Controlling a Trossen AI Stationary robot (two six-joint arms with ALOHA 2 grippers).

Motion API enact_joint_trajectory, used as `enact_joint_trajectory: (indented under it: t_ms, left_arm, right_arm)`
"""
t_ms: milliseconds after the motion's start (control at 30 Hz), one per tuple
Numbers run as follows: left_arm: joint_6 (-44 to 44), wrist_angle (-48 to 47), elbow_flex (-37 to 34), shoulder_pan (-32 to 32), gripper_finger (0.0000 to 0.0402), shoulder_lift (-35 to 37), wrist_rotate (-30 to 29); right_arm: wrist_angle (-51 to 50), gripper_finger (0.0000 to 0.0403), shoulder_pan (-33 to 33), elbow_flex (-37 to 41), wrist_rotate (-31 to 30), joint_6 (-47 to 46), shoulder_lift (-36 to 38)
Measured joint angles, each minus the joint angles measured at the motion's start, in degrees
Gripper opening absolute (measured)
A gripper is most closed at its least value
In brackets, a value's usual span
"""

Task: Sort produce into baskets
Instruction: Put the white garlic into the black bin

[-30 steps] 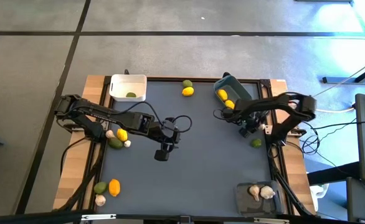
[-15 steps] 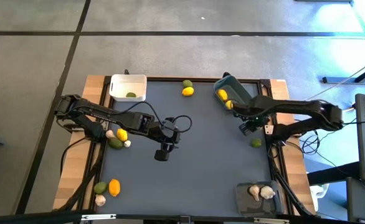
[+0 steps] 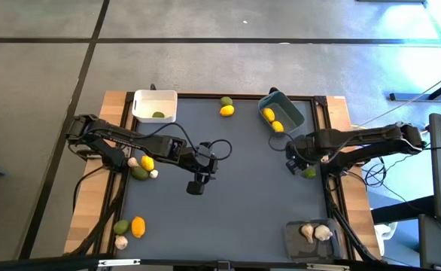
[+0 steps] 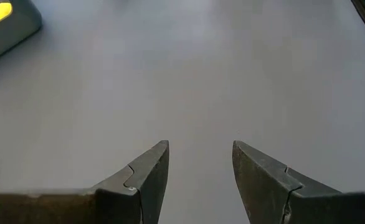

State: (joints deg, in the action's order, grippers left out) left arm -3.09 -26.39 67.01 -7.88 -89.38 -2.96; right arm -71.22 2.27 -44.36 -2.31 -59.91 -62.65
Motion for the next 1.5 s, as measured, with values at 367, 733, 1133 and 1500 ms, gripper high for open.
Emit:
enact_joint_trajectory:
  t_ms: [367,733,1133,1500]
  left_arm:
    - [0.1,0.0,0.0,0.0,0.0172,0.0,0.0]
    - [0.2,0.0,0.0,0.0,0.0172,0.0,0.0]
    - [0.2,0.0,0.0,0.0,0.0172,0.0,0.0]
    - [0.4,0.0,0.0,0.0,0.0172,0.0,0.0]
  right_arm:
    - [5.9,0.0170,15.3,-1.2,2.1,-14.8,0.0]
    - [7.0,0.0170,31.6,-9.8,-2.7,-29.9,0.0]
    - [17.2,0.0170,47.2,-10.2,-4.2,-43.3,-3.3]
    - [35.5,0.0170,55.0,-10.2,-7.6,-48.3,-10.2]
